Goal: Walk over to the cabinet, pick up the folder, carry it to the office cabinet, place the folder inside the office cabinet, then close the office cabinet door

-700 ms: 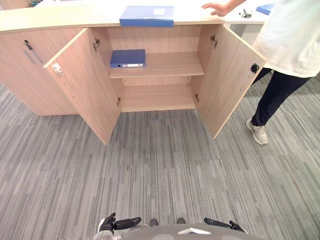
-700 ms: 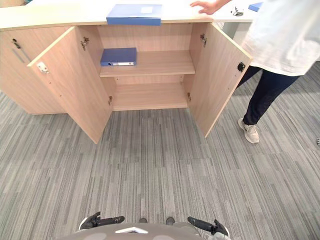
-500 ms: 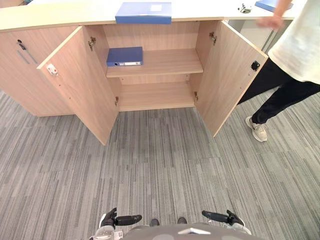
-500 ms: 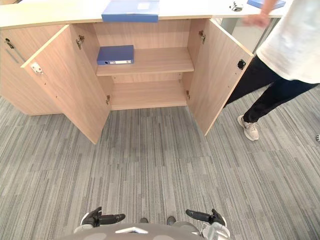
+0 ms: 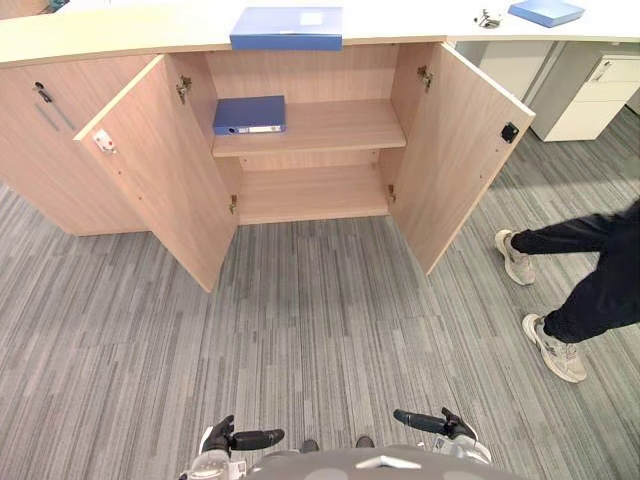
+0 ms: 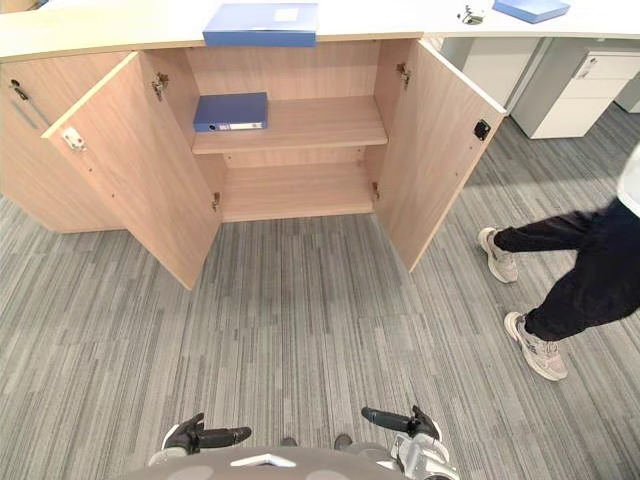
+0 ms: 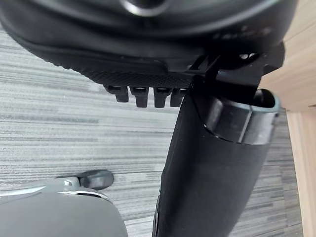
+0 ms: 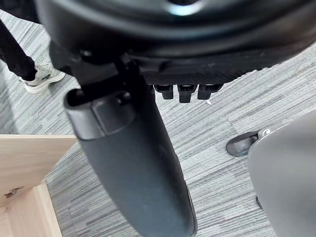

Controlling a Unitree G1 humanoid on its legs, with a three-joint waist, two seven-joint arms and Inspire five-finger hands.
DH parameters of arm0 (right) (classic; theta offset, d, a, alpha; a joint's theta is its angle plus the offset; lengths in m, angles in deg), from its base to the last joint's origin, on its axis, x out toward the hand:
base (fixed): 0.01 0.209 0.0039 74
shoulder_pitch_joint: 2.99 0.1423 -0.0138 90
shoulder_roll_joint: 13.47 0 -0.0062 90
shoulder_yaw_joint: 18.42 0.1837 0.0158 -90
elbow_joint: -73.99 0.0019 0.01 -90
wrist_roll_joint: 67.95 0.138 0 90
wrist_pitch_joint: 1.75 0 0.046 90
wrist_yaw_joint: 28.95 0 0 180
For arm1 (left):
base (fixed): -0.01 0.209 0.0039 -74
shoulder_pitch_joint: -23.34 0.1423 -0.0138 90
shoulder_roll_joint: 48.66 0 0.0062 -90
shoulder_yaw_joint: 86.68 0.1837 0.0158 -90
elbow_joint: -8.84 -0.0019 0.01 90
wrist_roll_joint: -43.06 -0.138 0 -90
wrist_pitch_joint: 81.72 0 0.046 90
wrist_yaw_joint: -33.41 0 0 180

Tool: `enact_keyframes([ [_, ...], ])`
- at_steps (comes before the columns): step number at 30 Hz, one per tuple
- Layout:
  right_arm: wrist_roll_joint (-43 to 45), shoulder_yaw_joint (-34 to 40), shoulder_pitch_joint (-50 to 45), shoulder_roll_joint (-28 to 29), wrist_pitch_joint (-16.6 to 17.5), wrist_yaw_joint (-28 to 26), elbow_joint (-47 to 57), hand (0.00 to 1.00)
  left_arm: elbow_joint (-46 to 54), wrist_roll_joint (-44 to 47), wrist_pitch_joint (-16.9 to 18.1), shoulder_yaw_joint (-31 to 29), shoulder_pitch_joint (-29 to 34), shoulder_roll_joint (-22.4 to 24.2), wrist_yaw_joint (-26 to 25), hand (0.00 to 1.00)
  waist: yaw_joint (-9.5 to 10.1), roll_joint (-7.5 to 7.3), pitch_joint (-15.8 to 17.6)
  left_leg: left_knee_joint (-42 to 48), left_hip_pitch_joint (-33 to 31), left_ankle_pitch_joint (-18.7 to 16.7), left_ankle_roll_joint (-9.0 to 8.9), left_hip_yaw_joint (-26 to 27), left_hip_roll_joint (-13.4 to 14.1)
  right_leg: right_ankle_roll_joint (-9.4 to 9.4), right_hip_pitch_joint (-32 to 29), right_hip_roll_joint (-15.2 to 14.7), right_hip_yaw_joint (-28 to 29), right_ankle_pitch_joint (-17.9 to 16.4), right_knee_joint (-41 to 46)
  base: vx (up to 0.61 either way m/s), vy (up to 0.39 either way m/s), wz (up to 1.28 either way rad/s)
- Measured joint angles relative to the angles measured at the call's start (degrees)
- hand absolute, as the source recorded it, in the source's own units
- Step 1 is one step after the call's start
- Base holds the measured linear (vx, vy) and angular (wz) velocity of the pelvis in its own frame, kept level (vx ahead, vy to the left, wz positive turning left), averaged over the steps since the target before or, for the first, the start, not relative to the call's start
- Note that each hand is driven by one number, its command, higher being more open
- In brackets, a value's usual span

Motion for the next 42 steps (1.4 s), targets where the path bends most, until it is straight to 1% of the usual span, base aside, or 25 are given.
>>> enact_keyframes([
  [6,-0.05,-0.04,0.35,0.01,-0.25,0.0,0.0,1.0,0.07,0.03,0.0,-0.05,-0.28,-0.2,-0.14,1.0,0.39,-0.36,0.82,0.07,-1.01,-0.45,0.2,2.14,0.22,-0.25,-1.51,0.36,1.81,0.19,-0.05,-0.04,-0.016,-0.15],
  [10,-0.07,-0.04,1.25,-0.02,-0.63,0.13,0.01,1.0,0.15,0.09,0.0,-0.29,-0.98,-0.33,-0.19,1.0,0.9,-0.44,1.77,4.9,-4.25,-3.65,0.7,4.1,0.63,-0.05,-3.61,0.39,3.57,0.01,1.18,-0.01,0.007,-0.28],
  [12,-0.07,-0.02,1.43,-0.02,-0.63,0.2,0.14,1.0,0.19,0.14,0.02,-0.52,-1.43,-0.27,-0.29,1.0,0.92,-0.27,2.42,7.58,-5.54,-5.52,1.08,5.08,0.8,0.28,-5.88,0.29,4.39,-2.31,5.23,0.05,0.025,-0.21],
  [13,-0.07,0.05,1.43,-0.01,-0.63,0.23,0.23,1.0,0.21,0.14,0.02,-0.51,-1.56,-0.3,-0.3,1.0,0.94,-0.28,2.7,8.59,-5.59,-6.49,1.34,5.32,0.68,0.74,-7.29,0.06,4.37,-4.48,8.96,0.07,0.031,-0.1],
  [14,-0.06,0.43,1.37,0.07,-0.64,0.21,0.57,1.0,0.22,0.14,0.02,-0.52,-1.73,-0.41,-0.29,1.0,0.97,-0.49,3.15,9.42,-5.45,-7.26,1.25,5.43,0.42,1.66,-8.7,-0.41,3.73,-6.75,13.55,0.05,0.026,-0.05],
  [16,-0.02,1.23,1.36,0.5,-0.59,0.21,1.07,1.0,0.22,0.13,0.04,-0.51,-1.84,-0.5,-0.38,1.0,0.96,-0.63,3.43,10.0,-5.02,-7.71,1.3,5.41,0.01,2.74,-11.36,-1.33,1.57,-8.85,20.65,0.05,0.042,0.08],
  [17,-0.01,2.0,1.34,0.75,-0.54,0.21,1.85,1.0,0.26,0.17,0.05,-0.53,-1.89,-0.42,-0.62,1.0,0.96,-0.62,3.72,10.04,-4.32,-8.25,1.79,5.15,-0.13,2.68,-13.97,-1.92,-0.41,-9.51,27.65,0.08,0.075,0.21],
  [18,0.09,2.09,1.29,0.87,-0.42,0.22,2.94,1.0,0.4,0.2,-0.02,-0.55,-2.15,-0.41,-1.04,1.0,0.85,-0.78,4.34,9.97,-2.87,-9.01,2.99,4.15,-0.17,2.64,-17.45,-2.59,-2.43,-9.74,36.05,0.1,0.084,0.23],
  [20,0.11,1.95,1.42,0.98,0.29,0.18,3.43,1.0,0.51,0.23,-0.09,-0.66,-2.58,-0.89,-1.24,1.0,0.96,-1.24,5.14,9.89,-1.2,-10.39,3.52,2.48,0.03,1.29,-21.46,-3.76,-5.32,-13.57,39.8,0.17,0.041,0.31],
  [23,0.21,1.95,1.58,0.98,0.51,0.18,3.94,1.0,0.44,0.23,-0.21,-0.67,-2.69,-0.74,-1.6,1.0,0.86,-0.96,5.36,8.75,0.38,-11.49,3.25,1.49,1.19,0.96,-24.53,-3.0,-7.2,-13.4,34.42,0.24,-0.036,0.23],
  [24,0.62,2.01,1.87,0.91,0.69,0.17,4.17,1.0,0.12,0.23,-0.43,-0.67,-3.13,-0.55,-1.78,1.0,0.46,-0.45,5.67,8.07,1.39,-12.03,2.79,0.42,2.34,0.7,-26.11,-1.85,-7.16,-11.93,29.6,0.35,-0.099,0.46],
  [26,1.23,2.06,2.53,0.47,0.8,0.22,4.32,1.0,-0.08,0.19,-0.49,-0.68,-3.86,-0.34,-1.73,1.0,-0.83,0.2,6.25,6.67,3.28,-12.71,1.42,-1.93,4.22,0.09,-27.11,0.03,-6.41,-6.63,20.08,0.49,-0.178,0.68],
  [27,1.34,2.1,2.24,0.35,0.8,0.24,4.3,1.0,-0.12,0.19,-0.43,-1.15,-4.05,-0.21,-1.62,1.0,-1.36,0.16,6.25,6.0,4.19,-13.21,0.19,-3.29,4.7,-0.11,-26.63,0.26,-6.02,-1.04,17.0,0.65,-0.27,0.86],
  [28,1.41,2.23,2.32,-0.31,0.8,0.3,3.98,1.0,-0.59,0.19,-0.31,-2.32,-5.08,0.81,-1.64,1.0,-1.55,1.1,6.73,5.98,5.98,-13.33,-1.97,-4.24,6.55,-3.12,-25.47,0.75,-7.41,2.22,18.88,0.58,-0.241,0.78],
  [30,1.24,2.25,2.48,-0.4,0.95,0.62,4.2,1.0,-0.09,0.19,0.03,-3.59,-5.82,2.71,-1.35,1.0,-1.22,1.19,6.97,8.75,5.55,-11.02,-5.63,-3.1,6.32,-4.25,-25.16,-0.31,-8.21,-1.66,21.97,0.5,-0.215,0.51],
  [31,1.57,2.16,2.39,-0.21,0.62,0.64,4.6,1.0,0.31,0.27,0.15,-5.21,-5.89,4.59,-1.34,1.0,-1.59,1.1,7.03,17.94,2.7,-10.62,-6.1,-2.29,6.43,-4.32,-22.73,-1.09,-8.75,-4.04,22.03,0.62,-0.261,0.54],
  [32,2.08,1.7,2.2,0.34,0.47,0.65,5.35,1.0,1.45,0.18,0.24,-6.91,-6.0,4.74,-0.67,1.0,-1.89,0.77,7.33,34.11,-3.59,-9.59,-6.9,-0.74,8.2,-4.6,-19.26,-1.58,-9.27,-5.6,20.82,0.6,-0.253,0.46],
  [33,2.33,1.3,2.17,0.49,0.45,0.64,5.5,1.0,2.09,0.21,0.47,-7.65,-6.05,4.95,-0.85,1.0,-1.86,0.89,7.5,42.12,-7.16,-9.72,-6.84,0.59,9.96,-4.69,-17.45,-1.37,-9.55,-6.06,20.16,0.46,-0.2,0.28],
  [34,2.36,0.36,2.05,0.94,0.44,0.71,6.32,1.0,3.3,0.25,0.81,-9.83,-6.24,5.75,-1.11,1.0,-1.61,0.76,7.84,54.29,-12.45,-10.24,-6.11,4.75,13.7,-5.12,-14.08,-1.06,-9.72,-7.29,19.03,0.35,-0.164,0.02],
  [35,2.37,-0.3,1.96,0.97,0.61,0.86,6.71,1.0,4.01,0.27,0.86,-11.06,-6.35,6.01,-1.24,1.0,-1.16,0.61,7.93,59.14,-15.36,-10.81,-5.4,7.27,15.86,-5.34,-11.81,-0.9,-9.6,-7.86,18.01,0.41,-0.166,-0.13],
  [36,2.5,-0.33,1.8,1.24,0.64,0.94,7.25,1.0,4.91,0.64,0.87,-11.37,-6.43,6.27,-1.38,1.0,-0.41,0.3,8.09,60.53,-18.61,-11.63,-5.02,9.57,17.27,-5.37,-9.03,-0.76,-9.08,-8.38,16.14,0.38,-0.113,-0.19],
  [38,2.57,-0.31,1.28,1.44,0.61,1.12,7.93,1.0,6.18,0.78,1.0,-11.44,-6.45,6.62,-1.51,1.0,0.21,0.63,7.92,58.1,-22.67,-12.42,-3.63,12.19,18.31,-4.87,-5.26,-0.6,-8.76,-9.08,13.23,0.35,-0.063,-0.15],
  [39,2.59,-0.33,1.16,1.52,0.32,1.22,7.93,1.0,6.71,1.13,1.15,-11.51,-6.45,6.68,-1.6,1.0,0.47,0.63,7.91,53.9,-24.63,-12.84,-2.9,13.37,18.05,-4.36,-2.99,-0.64,-8.37,-9.53,11.64,0.35,-0.006,-0.12],
  [41,2.6,-0.12,1.2,1.76,0.25,1.53,7.93,1.0,6.93,1.16,1.22,-11.94,-6.83,7.02,-1.66,1.0,1.12,0.55,7.96,46.64,-26.26,-12.77,-3.02,13.21,16.95,-3.69,-0.23,-0.79,-7.92,-9.92,9.86,0.38,0.042,-0.13],
  [42,2.58,-0.07,1.18,1.96,0.24,1.67,7.93,1.0,6.89,1.12,1.18,-12.5,-7.24,6.97,-1.55,1.0,1.24,0.09,8.09,39.58,-26.9,-12.19,-3.64,12.27,15.12,-2.39,1.41,-1.66,-7.59,-10.74,9.44,0.41,0.13,-0.21],
])
